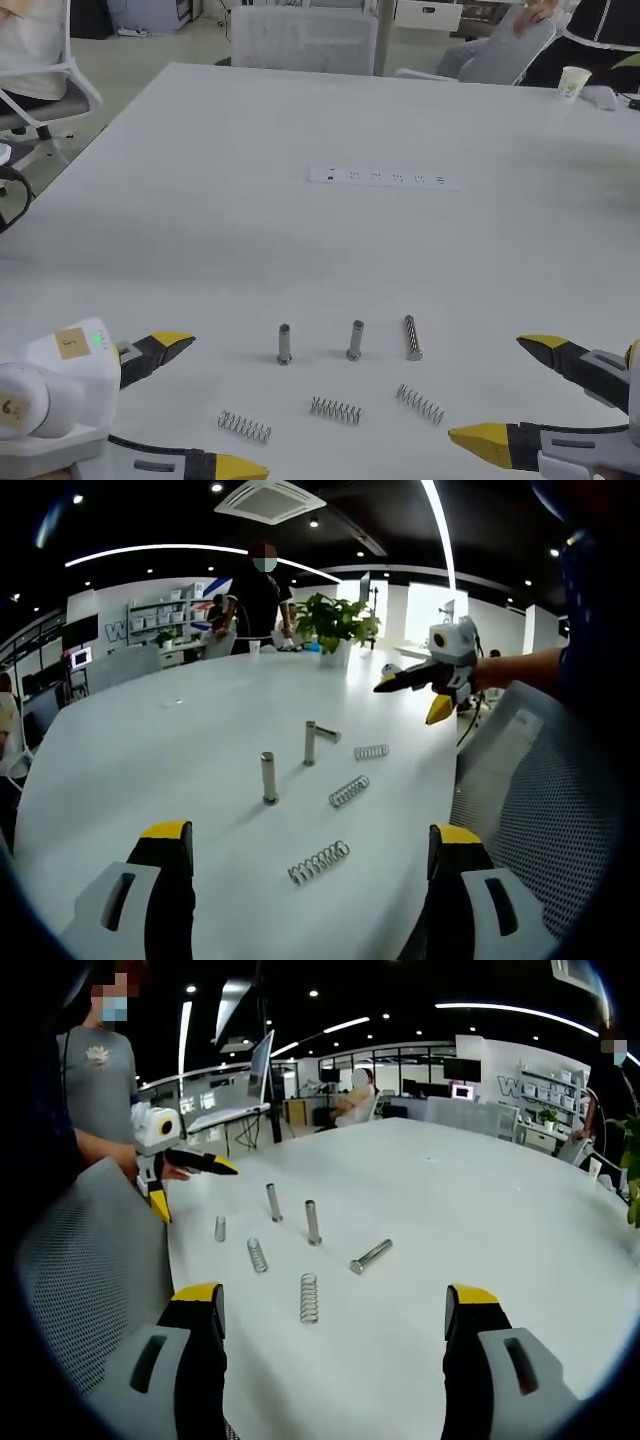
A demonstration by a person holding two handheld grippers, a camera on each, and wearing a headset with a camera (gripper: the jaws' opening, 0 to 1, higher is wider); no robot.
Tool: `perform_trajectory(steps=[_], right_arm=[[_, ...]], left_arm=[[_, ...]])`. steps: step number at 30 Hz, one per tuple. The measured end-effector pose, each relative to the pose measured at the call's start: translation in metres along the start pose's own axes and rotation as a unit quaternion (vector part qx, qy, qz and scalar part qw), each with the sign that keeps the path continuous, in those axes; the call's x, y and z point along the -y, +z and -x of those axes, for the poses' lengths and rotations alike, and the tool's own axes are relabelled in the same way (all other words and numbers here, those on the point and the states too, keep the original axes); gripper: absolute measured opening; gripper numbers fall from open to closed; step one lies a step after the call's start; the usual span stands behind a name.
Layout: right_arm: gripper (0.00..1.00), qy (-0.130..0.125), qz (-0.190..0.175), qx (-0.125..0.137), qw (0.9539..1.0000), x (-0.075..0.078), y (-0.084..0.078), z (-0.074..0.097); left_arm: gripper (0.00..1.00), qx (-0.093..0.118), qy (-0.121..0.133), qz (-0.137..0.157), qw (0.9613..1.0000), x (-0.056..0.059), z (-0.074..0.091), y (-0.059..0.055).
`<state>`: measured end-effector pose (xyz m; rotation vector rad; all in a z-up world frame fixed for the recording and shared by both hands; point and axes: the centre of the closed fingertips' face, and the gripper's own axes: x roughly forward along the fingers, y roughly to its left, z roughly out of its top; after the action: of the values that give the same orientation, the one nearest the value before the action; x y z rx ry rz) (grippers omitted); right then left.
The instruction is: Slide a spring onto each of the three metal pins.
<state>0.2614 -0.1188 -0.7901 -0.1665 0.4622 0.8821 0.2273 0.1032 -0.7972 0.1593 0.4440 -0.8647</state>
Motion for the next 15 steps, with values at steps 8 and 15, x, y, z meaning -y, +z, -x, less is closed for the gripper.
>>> perform_trajectory(steps=[8,15], right_arm=[[0.90,-0.001,-0.006,-0.001,1.0000,-0.0008,0.0001,-0.0004],[0.89,-0.008,-0.015,-0.006,0.9998,0.0025,-0.0043,0.0016]], left_arm=[[0.95,0.001,-0.002,0.000,1.0000,0.0019,-0.0001,0.0001],[0.94,0.002,-0.005,0.000,1.0000,0.0032,-0.0021,0.0015]])
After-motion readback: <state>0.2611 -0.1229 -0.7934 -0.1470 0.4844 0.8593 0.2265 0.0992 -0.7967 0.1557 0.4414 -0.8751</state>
